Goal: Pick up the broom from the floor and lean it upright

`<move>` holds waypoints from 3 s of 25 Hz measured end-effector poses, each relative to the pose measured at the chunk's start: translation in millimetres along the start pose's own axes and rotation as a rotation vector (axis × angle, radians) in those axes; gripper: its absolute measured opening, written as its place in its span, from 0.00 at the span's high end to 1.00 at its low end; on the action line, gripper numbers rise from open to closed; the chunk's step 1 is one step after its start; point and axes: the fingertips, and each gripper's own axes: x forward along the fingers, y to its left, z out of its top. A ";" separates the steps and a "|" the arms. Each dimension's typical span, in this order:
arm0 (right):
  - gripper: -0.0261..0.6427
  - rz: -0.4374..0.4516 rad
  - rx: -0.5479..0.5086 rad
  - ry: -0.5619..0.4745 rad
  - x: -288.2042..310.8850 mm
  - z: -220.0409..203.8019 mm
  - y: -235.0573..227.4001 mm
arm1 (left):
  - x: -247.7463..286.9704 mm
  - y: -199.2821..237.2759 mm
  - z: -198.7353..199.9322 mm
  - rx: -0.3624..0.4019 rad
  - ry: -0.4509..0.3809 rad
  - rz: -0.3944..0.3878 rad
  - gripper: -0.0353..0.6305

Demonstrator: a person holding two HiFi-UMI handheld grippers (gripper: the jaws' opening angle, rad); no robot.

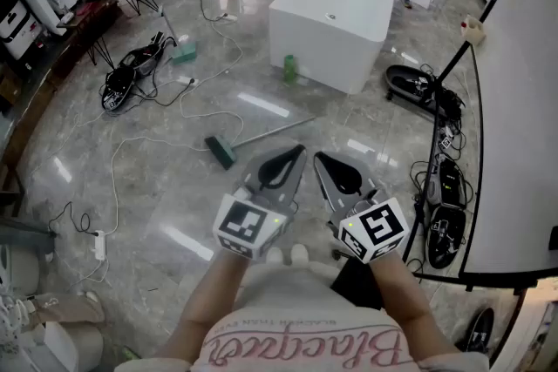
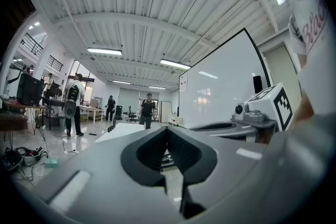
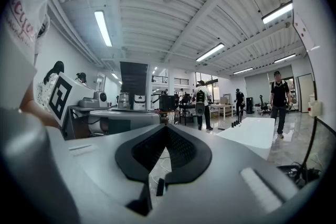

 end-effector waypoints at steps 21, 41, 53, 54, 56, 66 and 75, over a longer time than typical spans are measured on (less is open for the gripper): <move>0.96 -0.043 0.072 -0.012 5.1 -10.8 2.4 | -22.4 22.9 -15.3 -0.024 0.021 0.024 0.95; 0.96 -0.127 0.114 0.023 27.0 -30.5 -19.4 | -26.8 81.5 -35.4 -0.087 0.039 0.061 0.95; 0.96 -0.102 0.136 0.038 85.1 -37.8 -123.2 | 80.1 122.6 -50.7 -0.067 0.087 0.058 0.95; 0.96 -0.094 0.141 0.038 91.9 -36.0 -135.3 | 93.1 126.7 -50.2 -0.062 0.089 0.059 0.95; 0.96 -0.071 0.142 0.038 105.1 -31.6 -156.0 | 118.0 136.2 -48.9 -0.057 0.089 0.069 0.95; 0.96 -0.019 0.150 0.085 142.2 -39.9 -220.3 | 189.4 160.6 -61.0 -0.038 0.130 0.074 0.95; 0.96 -0.043 0.212 0.195 165.1 -96.0 -254.0 | 225.4 170.2 -111.3 -0.063 0.255 -0.006 0.95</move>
